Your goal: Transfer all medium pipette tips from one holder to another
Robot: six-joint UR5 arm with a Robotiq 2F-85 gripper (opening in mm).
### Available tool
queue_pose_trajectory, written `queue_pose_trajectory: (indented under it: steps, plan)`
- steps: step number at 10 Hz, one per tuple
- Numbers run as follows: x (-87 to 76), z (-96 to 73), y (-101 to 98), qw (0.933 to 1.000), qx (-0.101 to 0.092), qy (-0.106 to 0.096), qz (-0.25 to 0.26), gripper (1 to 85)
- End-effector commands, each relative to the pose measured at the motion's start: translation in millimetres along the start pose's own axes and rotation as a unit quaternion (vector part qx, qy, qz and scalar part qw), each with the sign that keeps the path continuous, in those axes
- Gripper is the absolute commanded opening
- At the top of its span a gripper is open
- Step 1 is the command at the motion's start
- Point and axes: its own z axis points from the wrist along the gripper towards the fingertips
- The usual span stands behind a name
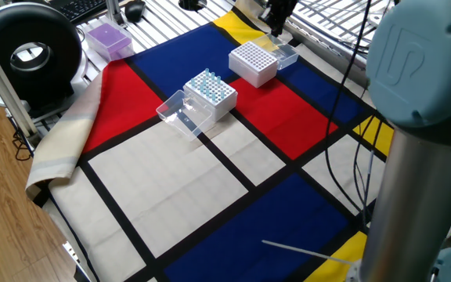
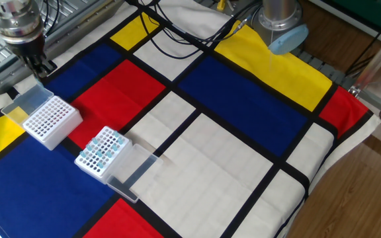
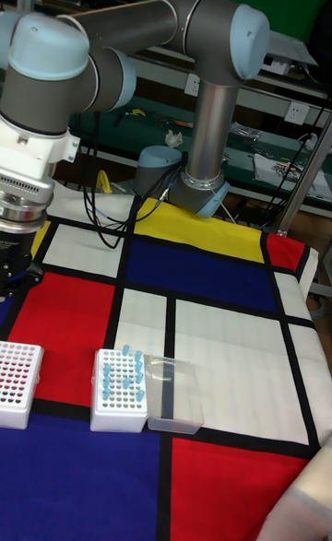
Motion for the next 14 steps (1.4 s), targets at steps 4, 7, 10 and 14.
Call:
queue_pose_trajectory:
  steps: [4,7,10,14]
  plan:
    - [3.2,-3.0,19.5,0.9985,-0.038,0.006,0.039,2.0]
    - [3.5,-2.4,22.1,0.9984,-0.04,0.007,0.041,2.0]
    - [2.7,-1.4,22.0,0.9984,-0.038,0.006,0.041,2.0]
    - [0.3,3.6,21.2,0.9988,-0.034,0.002,0.036,2.0]
